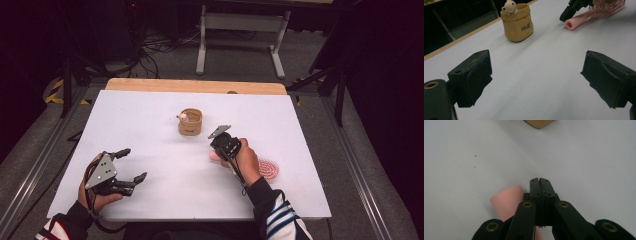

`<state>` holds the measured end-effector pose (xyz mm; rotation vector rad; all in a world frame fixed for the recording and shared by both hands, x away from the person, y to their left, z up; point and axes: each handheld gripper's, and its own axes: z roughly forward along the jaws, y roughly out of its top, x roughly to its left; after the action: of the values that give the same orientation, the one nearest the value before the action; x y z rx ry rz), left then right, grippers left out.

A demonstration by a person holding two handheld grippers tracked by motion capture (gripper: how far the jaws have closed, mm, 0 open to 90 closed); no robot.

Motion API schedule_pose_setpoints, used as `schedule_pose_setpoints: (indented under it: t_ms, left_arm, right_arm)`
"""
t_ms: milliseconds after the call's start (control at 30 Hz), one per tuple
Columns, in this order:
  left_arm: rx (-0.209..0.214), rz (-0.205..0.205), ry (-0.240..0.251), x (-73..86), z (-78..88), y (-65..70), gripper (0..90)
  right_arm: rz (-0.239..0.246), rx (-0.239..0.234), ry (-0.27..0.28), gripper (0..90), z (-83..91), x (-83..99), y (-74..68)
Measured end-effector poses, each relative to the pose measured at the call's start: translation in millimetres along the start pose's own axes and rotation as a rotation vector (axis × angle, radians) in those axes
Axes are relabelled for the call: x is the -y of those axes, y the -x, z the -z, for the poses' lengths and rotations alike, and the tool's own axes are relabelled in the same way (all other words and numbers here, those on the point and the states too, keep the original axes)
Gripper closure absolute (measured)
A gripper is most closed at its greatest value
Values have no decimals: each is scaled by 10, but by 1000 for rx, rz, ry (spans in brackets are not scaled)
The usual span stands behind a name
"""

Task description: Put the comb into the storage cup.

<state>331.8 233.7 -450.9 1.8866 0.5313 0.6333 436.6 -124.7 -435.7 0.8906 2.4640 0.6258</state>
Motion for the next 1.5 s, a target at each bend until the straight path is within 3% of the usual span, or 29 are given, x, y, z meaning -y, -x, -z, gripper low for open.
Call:
schedule_pose_setpoints:
  t_ms: [433, 533, 633, 800, 967, 1500]
  left_arm:
    - [1, 4, -5, 4, 4, -5, 100]
    - [2, 7, -11, 7, -11, -5, 100]
    - [4, 8, -12, 6, -9, -4, 100]
    - [7, 17, -14, 19, -13, -14, 99]
    - [11, 13, -27, 20, -24, -3, 99]
    - [13, 17, -41, 27, -55, -3, 102]
  right_arm:
    - [66, -86, 6, 900, 53, 97, -255]
    - [96, -74, 7, 900, 57, 121, -319]
    - [112, -104, 13, 900, 82, 133, -353]
    - [172, -107, 29, 900, 140, 199, -447]
    - [197, -117, 56, 900, 214, 337, -468]
    - [138, -129, 100, 900, 462, 786, -339]
